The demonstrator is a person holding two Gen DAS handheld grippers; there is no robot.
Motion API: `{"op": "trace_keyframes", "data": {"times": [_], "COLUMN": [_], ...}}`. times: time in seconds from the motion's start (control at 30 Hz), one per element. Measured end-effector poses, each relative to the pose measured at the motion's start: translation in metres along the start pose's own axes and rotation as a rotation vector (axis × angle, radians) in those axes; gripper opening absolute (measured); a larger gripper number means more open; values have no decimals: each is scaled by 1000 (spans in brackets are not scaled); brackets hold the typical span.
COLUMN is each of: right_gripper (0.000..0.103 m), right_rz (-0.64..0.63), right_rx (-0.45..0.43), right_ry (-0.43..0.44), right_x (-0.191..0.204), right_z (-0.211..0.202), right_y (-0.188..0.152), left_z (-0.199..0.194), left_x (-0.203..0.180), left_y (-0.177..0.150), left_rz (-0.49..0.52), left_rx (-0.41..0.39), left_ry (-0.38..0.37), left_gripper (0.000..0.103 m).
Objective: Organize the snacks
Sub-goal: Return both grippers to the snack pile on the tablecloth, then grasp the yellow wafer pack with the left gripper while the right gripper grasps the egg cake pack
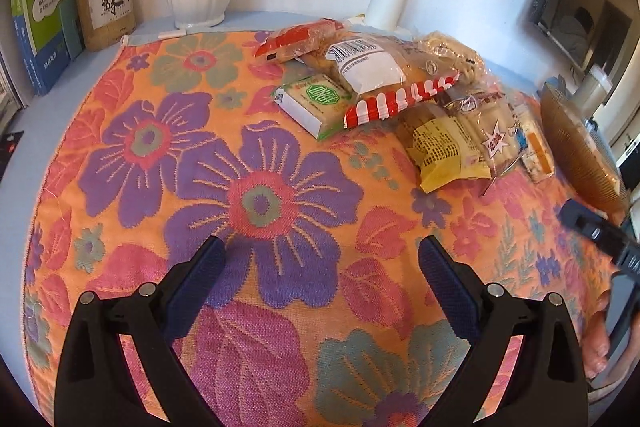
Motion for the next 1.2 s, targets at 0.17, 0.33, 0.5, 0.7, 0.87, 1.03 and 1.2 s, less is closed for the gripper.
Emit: {"op": "trace_keyframes", "data": {"times": [0.17,0.33,0.5,0.7,0.87,1.03,1.2], "right_gripper": [72,64,58,61,64,53,53], "right_rz": [-97,-202,-244,-265,-273,-259,-171], "right_rx": [-4,82,141,181,207,226,263], "right_ry": [-133,-289,-266,-226,-213,-181,-97], "right_x": [14,21,12,2,1,8,15], "right_z": [-6,19,35,58,71,57,34], "right_y": [23,52,57,65,67,55,33], "left_z": [-9,-41,-1,45,50,42,27], "left_x": [-25,-60,-80,-84,-89,-98,-94], "left_y": [6,40,60,70,70,68,51], "left_rz": [120,163,132,25,52,100,124], "left_rx": [103,2,47,126,92,67,73], "left_ry": [71,35,-19,-113,-92,-92,-90], "left_gripper": [95,96,87,85,82,53,48]}}
Point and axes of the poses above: each gripper's, at about its wrist camera, not at the fingertips, and z roughly the way its jaws point, x to its left, y to its top, the point moved 2 cm from there along z, roughly the way its jaws point, and after that the axes turned 15 degrees about y, right-handed, at the moved point
